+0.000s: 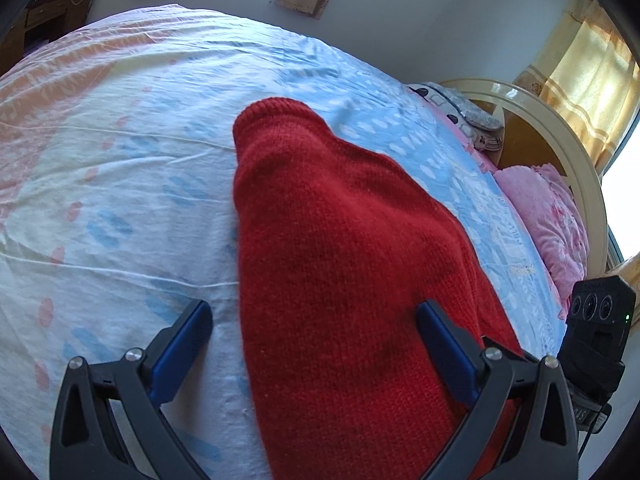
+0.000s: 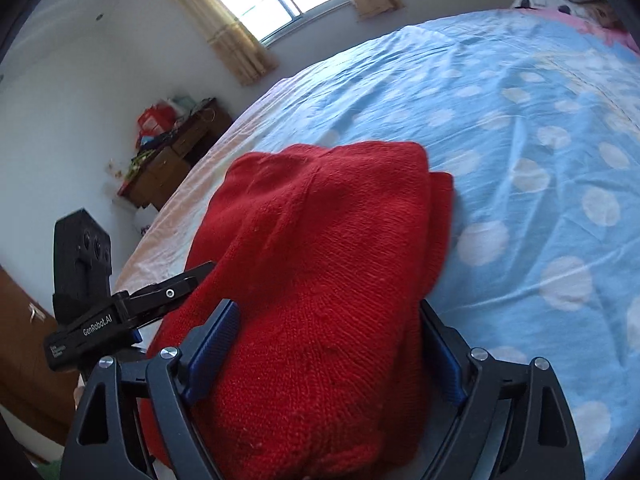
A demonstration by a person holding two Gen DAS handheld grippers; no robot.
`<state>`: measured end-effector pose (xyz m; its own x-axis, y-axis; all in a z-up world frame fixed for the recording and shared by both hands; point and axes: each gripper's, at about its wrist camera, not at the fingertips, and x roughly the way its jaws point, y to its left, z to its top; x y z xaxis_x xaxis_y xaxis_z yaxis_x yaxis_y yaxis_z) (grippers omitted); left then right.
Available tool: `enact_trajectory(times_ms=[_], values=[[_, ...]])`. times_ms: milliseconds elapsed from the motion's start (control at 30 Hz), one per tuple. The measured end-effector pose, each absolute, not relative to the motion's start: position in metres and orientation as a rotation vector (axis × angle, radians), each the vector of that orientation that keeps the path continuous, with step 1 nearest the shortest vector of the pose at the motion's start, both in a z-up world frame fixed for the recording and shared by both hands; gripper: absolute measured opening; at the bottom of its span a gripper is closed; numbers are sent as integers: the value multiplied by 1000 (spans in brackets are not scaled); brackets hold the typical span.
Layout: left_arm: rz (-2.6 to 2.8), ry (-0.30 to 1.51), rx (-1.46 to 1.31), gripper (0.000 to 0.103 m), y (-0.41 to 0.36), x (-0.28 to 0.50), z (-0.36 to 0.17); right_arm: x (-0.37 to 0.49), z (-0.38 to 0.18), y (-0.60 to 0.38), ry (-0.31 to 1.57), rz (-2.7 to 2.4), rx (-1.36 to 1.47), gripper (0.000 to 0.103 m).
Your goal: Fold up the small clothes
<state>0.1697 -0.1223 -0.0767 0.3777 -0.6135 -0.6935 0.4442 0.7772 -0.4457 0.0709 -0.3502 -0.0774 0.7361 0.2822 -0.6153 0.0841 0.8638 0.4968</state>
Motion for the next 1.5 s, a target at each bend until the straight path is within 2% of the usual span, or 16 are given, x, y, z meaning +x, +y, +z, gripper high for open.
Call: enact_trajectory(times_ms=[67,133,167,200,267,367,533,600,767,833,933,1167,1200,1233,1267,1500], values=[[-684,968,-195,103,-124,170,-77,70,-79,-350,736,103,528,64],[-690,959,-178,101,-126,168,-76,69,-78,-347,733,112,523,56],[-700,954,-167,97,-128,166,-75,68,-78,-345,734,108,516,54],[-723,948,-159,84,-131,164,-74,67,-78,-343,735,99,511,53],[-728,940,-136,82,-137,162,-72,66,-75,-338,730,79,513,46],[-729,963,-160,76,-135,165,-72,58,-68,-327,723,40,521,40],[-750,1043,-208,54,-125,159,-64,26,-50,-323,718,79,592,37],[-766,1091,-183,53,-125,145,-59,6,-42,-320,732,96,591,37],[-806,1146,-91,59,-130,94,-52,-57,-49,-317,787,98,596,37],[-792,1132,-46,82,-136,79,-52,-76,-58,-320,785,89,631,37],[-750,1115,30,103,-153,72,-57,-88,-73,-328,765,70,705,40],[-729,1062,5,103,-165,75,-66,-87,-87,-329,691,27,767,54],[-731,1052,8,99,-167,73,-66,-85,-86,-327,688,20,755,54],[-749,1047,0,82,-167,71,-65,-84,-86,-325,682,8,742,55],[-784,1048,-22,76,-168,69,-64,-84,-85,-322,680,-6,729,55],[-698,944,82,51,-175,44,-46,-87,-58,-290,709,-130,460,41]])
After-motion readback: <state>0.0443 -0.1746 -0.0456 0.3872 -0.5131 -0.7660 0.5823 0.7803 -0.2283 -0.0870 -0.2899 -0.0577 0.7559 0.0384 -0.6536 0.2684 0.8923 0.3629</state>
